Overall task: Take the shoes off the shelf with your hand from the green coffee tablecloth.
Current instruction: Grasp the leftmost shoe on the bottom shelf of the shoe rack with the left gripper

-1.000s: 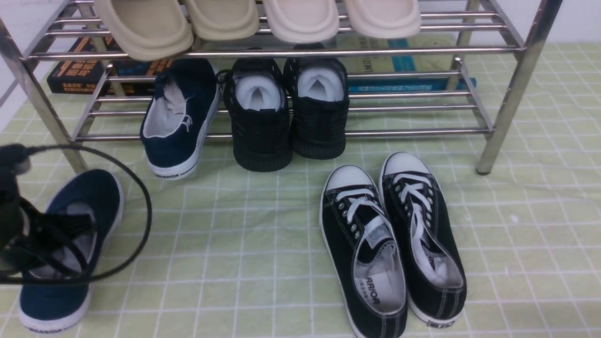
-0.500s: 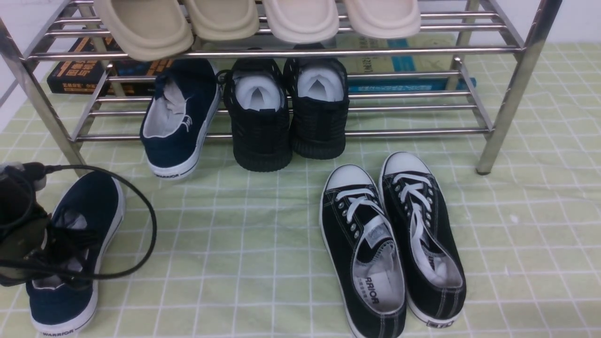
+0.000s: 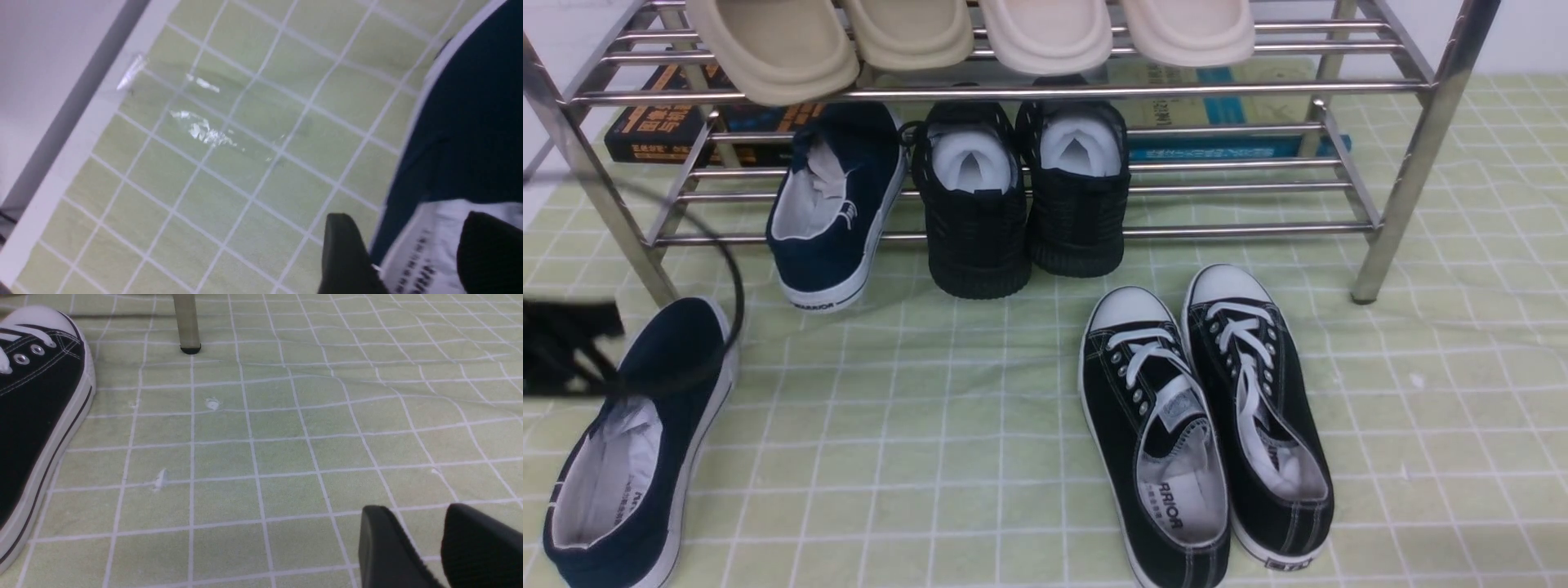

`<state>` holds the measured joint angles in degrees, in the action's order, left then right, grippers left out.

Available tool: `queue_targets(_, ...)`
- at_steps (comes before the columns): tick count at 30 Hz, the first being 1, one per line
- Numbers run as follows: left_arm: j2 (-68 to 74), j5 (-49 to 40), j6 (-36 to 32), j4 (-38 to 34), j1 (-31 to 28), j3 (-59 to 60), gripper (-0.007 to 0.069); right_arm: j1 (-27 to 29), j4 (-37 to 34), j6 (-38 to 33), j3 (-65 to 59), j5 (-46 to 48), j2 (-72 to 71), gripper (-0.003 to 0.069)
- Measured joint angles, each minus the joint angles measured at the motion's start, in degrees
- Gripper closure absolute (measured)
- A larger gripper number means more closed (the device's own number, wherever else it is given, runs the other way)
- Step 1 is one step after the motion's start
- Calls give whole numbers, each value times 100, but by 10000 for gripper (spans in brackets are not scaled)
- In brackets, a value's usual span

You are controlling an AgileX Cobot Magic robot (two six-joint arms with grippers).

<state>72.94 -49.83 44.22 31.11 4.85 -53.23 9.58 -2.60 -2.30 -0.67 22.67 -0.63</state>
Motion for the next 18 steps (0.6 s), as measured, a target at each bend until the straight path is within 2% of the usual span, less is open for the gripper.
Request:
queue_targets(1,-32,-49,-582,-574,0,-353,251,0,0,0,0,0,0,421)
queue_targets(3,37,-84,-1105,-1227,0,-682,317,0,0,0,0,0,0,421)
queue_targets(4,49,-84,-1211,-1298,0,-718,327,0,0,0,0,0,0,421)
queue_targets(6,343,-123,-1839,-2146,0,-1166,485,0,0,0,0,0,0,421)
queue_targets(7,406,-129,-1927,-2259,0,-1235,510,0,0,0,0,0,0,421)
queue_targets(8,653,-143,-2162,-2593,0,-1486,568,0,0,0,0,0,0,421)
queue_targets(10,1040,-144,-2401,-2933,0,-1860,613,0,0,0,0,0,0,421)
queue_targets(14,1725,-113,-2565,-3149,0,-2523,617,0,0,0,0,0,0,421)
queue_targets(17,2042,-78,-2591,-3174,0,-2841,584,0,0,0,0,0,0,421)
queue_targets(18,2213,-45,-2603,-3178,0,-3013,550,0,0,0,0,0,0,421)
